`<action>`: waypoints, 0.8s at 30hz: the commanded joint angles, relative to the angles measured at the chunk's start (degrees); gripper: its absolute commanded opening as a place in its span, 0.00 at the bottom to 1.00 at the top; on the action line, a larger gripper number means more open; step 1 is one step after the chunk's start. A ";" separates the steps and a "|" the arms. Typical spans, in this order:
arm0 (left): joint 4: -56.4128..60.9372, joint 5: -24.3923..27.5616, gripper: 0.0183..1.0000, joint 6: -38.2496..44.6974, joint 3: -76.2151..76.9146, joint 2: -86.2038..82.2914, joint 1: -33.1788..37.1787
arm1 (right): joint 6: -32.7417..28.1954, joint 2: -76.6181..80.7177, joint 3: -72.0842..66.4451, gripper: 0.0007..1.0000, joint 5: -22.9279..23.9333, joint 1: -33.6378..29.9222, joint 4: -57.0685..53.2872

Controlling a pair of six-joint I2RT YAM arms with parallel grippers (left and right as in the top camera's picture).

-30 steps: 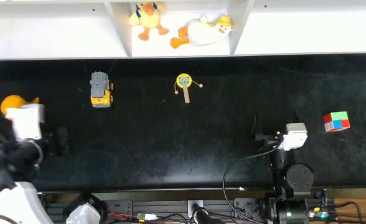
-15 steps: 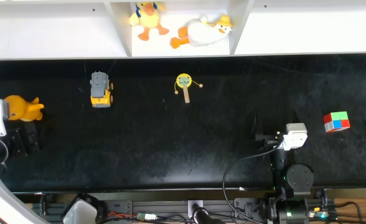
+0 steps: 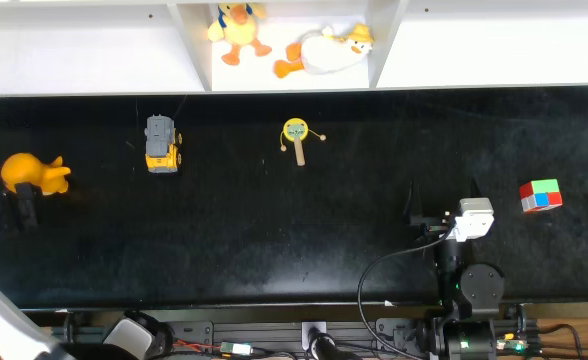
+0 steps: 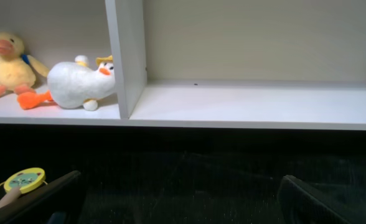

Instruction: Store Toys

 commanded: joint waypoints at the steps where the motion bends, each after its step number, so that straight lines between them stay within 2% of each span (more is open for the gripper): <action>1: 1.88 -2.01 1.00 1.75 1.16 3.48 -0.31 | 0.44 -0.46 -0.72 1.00 -0.35 -0.07 0.28; 11: 8.59 -1.97 1.00 1.73 1.16 10.43 -3.63 | 0.44 -0.46 -0.72 0.99 -0.35 -0.07 0.28; 19: 9.53 -2.16 1.00 2.60 1.16 12.83 -5.09 | 0.44 -0.46 -0.72 1.00 -0.35 -0.07 0.28; 24: 9.46 -4.81 1.00 2.60 1.16 12.94 -5.09 | 0.44 -0.46 -0.72 1.00 -0.37 -0.07 0.28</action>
